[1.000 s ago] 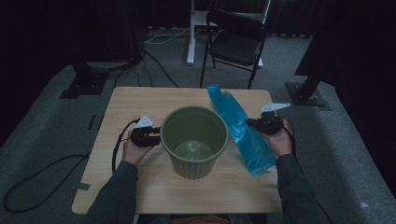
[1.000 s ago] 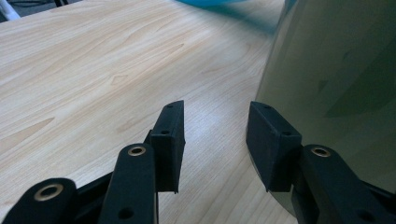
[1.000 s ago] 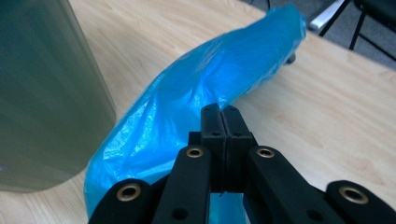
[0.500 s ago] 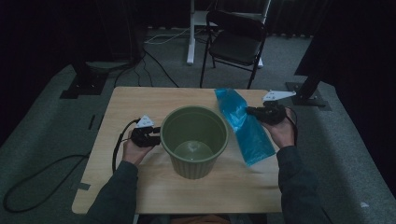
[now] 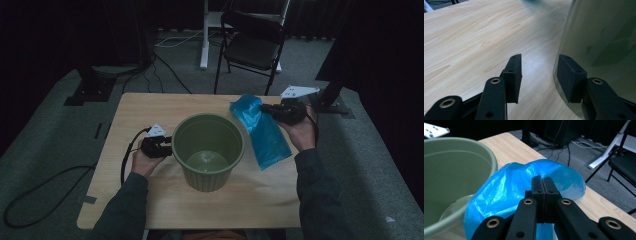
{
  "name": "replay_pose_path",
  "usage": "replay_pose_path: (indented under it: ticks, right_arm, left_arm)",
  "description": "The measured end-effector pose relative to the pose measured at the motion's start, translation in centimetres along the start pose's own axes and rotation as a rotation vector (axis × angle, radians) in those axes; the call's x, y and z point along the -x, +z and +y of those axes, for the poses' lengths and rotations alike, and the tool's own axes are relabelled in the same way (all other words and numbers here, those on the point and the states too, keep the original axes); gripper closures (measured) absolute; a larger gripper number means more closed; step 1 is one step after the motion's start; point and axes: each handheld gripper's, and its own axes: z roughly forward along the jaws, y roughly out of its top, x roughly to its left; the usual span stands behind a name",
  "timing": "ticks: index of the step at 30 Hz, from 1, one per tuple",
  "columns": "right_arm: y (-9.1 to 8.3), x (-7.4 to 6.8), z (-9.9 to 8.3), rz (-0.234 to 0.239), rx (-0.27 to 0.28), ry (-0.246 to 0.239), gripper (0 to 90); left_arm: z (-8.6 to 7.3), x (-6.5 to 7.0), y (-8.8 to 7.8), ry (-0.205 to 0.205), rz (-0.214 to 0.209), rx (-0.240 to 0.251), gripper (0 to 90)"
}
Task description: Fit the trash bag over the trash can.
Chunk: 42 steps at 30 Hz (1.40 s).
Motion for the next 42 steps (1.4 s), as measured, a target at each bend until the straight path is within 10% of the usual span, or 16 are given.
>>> replay_pose_path:
  ticks: [42]
  right_arm:
    - [1.1,-3.8,5.7,0.105,0.067,-0.094,90.0]
  left_arm:
    - [0.7,1.3,1.0,0.042,-0.061,-0.015,58.8]
